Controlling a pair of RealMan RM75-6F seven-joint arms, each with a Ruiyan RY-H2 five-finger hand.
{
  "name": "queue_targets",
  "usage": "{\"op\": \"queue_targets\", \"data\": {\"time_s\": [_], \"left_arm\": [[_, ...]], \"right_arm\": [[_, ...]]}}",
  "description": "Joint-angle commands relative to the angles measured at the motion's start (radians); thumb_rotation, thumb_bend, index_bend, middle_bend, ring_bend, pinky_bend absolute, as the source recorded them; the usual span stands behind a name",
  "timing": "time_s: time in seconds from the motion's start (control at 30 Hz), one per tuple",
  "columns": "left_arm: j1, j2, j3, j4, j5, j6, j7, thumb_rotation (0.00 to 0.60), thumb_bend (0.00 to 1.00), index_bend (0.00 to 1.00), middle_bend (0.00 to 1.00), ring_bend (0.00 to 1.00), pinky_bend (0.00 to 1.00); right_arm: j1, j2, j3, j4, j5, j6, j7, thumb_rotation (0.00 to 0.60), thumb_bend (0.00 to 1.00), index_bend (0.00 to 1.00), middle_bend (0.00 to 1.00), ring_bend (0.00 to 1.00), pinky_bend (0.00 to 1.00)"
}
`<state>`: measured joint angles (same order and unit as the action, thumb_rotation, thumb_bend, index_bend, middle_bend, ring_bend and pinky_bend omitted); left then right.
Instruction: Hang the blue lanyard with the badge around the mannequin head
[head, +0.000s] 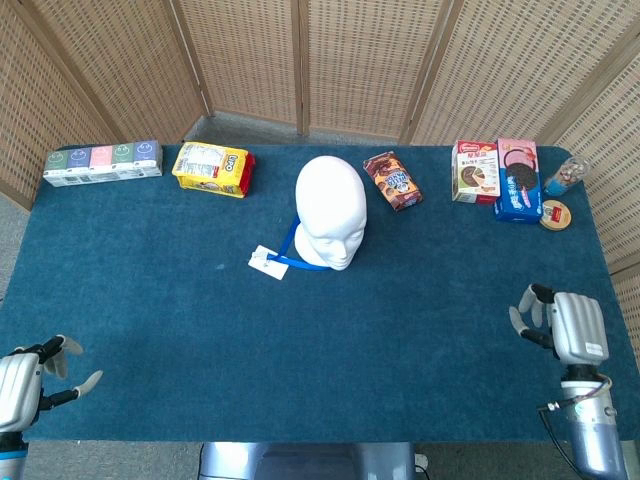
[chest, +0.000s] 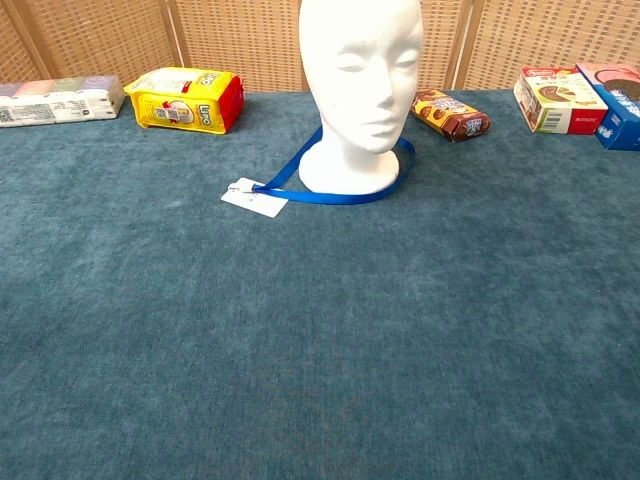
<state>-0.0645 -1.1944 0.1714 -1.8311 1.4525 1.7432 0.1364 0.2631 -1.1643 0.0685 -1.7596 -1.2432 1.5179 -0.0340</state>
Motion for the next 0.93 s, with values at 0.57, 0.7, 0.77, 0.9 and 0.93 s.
{"op": "queue_targets", "data": {"time_s": [0.57, 0.7, 0.77, 0.9, 0.93], "left_arm": [[0.067, 0.000, -0.029, 0.002, 0.089, 0.000, 0.023, 0.448, 0.13, 0.48, 0.69, 0.60, 0.48], [0.069, 0.024, -0.039, -0.025, 0.081, -0.021, 0.036, 0.449, 0.13, 0.48, 0.69, 0.60, 0.48], [0.071, 0.033, -0.047, -0.032, 0.076, -0.026, 0.033, 0.449, 0.13, 0.48, 0.70, 0.60, 0.47], [0.073, 0.045, -0.061, -0.045, 0.068, -0.048, 0.029, 0.448, 0.13, 0.48, 0.69, 0.60, 0.47], [0.073, 0.046, -0.062, -0.046, 0.068, -0.051, 0.030, 0.449, 0.13, 0.48, 0.69, 0.60, 0.47]], "right_arm": [[-0.111, -0.037, -0.019, 0.046, -0.081, 0.065, -0.007, 0.545, 0.38, 0.65, 0.78, 0.83, 0.90], [-0.118, -0.041, -0.017, 0.053, -0.096, 0.059, -0.005, 0.542, 0.38, 0.65, 0.78, 0.83, 0.90], [-0.120, -0.042, -0.012, 0.051, -0.098, 0.052, 0.001, 0.544, 0.38, 0.66, 0.78, 0.83, 0.90], [-0.124, -0.042, -0.007, 0.041, -0.102, 0.033, 0.004, 0.544, 0.38, 0.66, 0.78, 0.83, 0.90], [-0.124, -0.041, -0.006, 0.039, -0.101, 0.030, 0.003, 0.545, 0.38, 0.66, 0.78, 0.83, 0.90]]}}
